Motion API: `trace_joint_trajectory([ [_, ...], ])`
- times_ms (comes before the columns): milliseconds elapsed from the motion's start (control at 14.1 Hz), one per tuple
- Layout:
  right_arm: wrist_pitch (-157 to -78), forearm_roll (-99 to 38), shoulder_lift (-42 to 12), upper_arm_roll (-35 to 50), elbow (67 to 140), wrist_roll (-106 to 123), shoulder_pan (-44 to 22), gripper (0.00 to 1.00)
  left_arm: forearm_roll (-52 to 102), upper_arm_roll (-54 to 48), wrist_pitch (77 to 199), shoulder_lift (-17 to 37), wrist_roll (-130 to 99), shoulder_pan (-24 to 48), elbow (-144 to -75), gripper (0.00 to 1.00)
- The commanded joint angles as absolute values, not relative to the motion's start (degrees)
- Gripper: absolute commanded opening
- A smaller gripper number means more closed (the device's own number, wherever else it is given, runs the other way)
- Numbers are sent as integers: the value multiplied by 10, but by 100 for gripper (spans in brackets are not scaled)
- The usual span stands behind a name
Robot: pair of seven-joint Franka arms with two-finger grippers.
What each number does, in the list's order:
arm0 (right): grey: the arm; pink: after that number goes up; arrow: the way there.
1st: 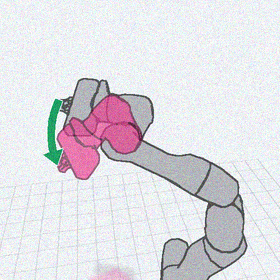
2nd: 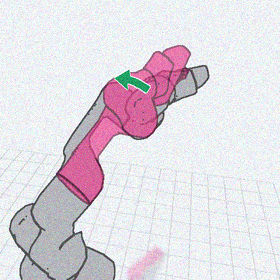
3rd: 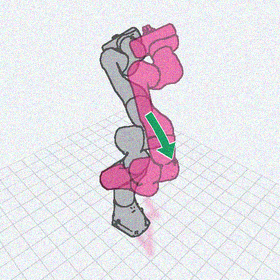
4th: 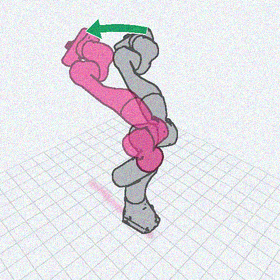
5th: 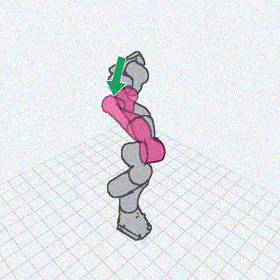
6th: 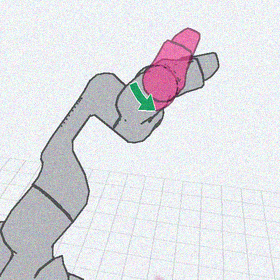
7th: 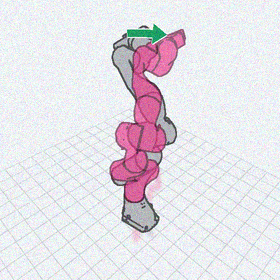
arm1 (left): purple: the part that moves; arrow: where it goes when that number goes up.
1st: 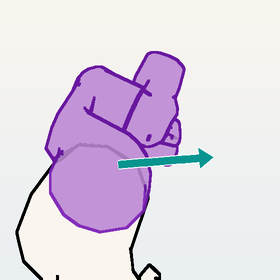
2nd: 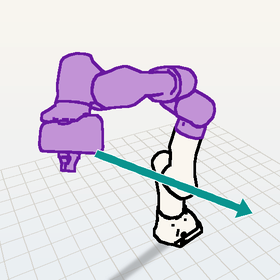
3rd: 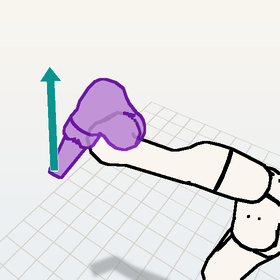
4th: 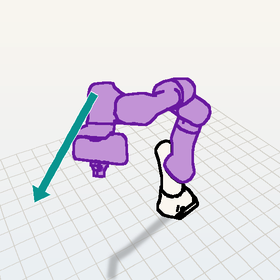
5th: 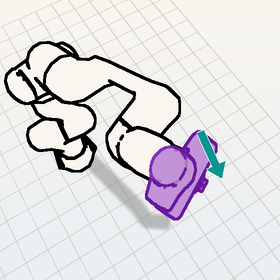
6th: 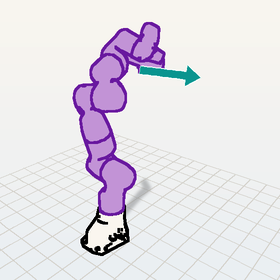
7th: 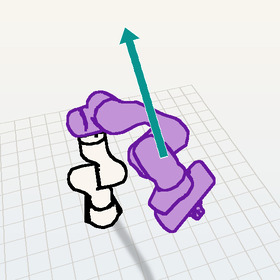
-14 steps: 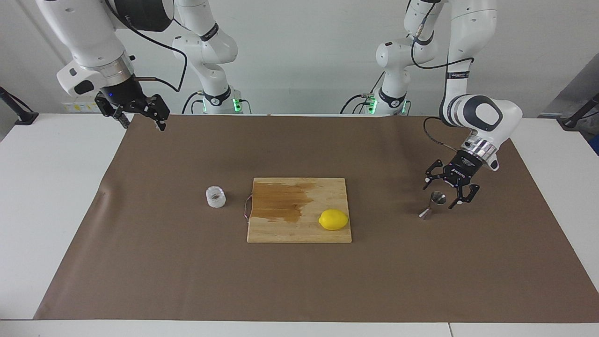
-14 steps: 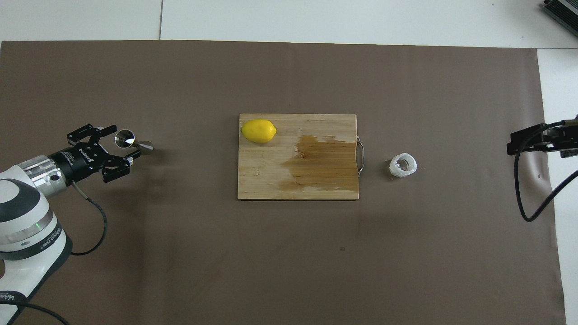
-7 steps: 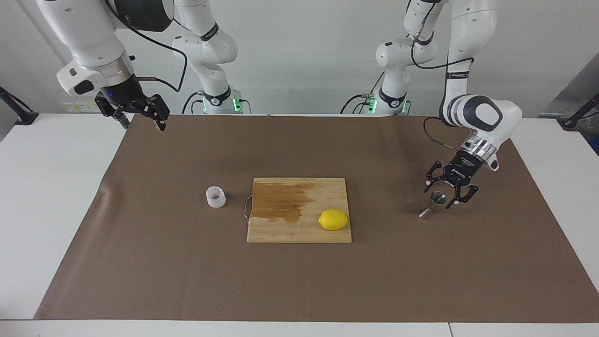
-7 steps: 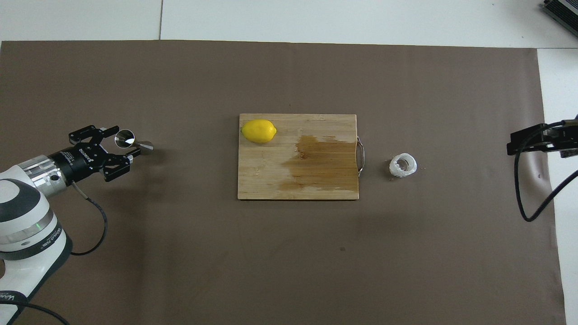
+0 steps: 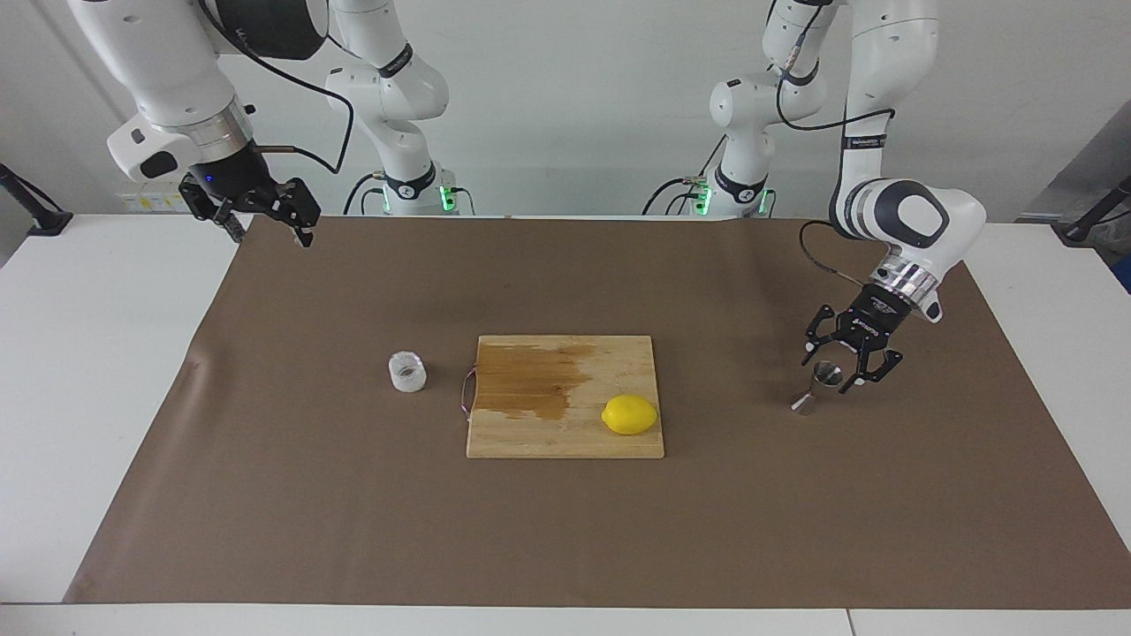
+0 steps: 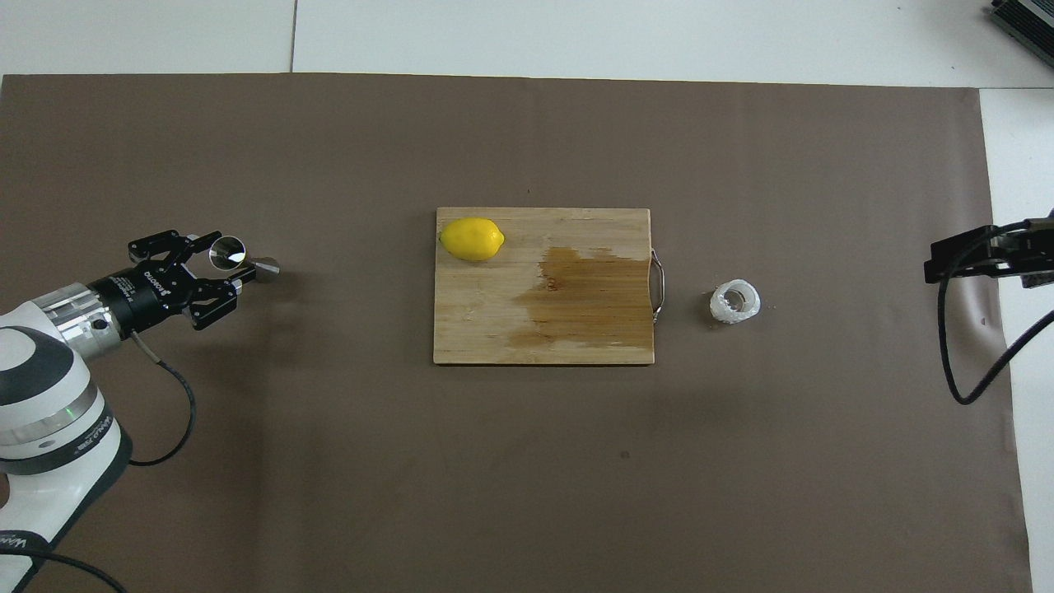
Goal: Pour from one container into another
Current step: 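Close the left gripper around the steel cup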
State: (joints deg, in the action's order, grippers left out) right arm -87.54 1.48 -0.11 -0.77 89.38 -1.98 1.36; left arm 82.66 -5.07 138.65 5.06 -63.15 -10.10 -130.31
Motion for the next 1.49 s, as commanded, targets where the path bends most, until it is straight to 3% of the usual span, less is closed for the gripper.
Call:
trace_joint_trajectory([
  [0,-869,7,10,-4,904,-20,20,100,839,-50,1396,47,-631,-100,-1311,75],
  [568,-869,8,10,-4,904,-20,20,100,839,-50,1396,47,-631,-101,-1311,68],
  [853,-869,7,10,-4,904,-20,20,100,839,-50,1398,47,-631,-100,-1310,47],
  [1066,-869,7,10,-4,904,-20,20,100,838,-50,1401,47,-631,-100,-1310,38],
  [1137,-869,7,10,-4,904,-20,20,100,838,-50,1401,47,-631,-99,-1310,32],
  [1350,-869,8,10,-4,904,-21,20,100,836,-50,1399,49,-632,-96,-1302,0],
  [1421,-869,7,10,-4,904,-20,20,100,834,-50,1397,50,-634,-92,-1291,0],
])
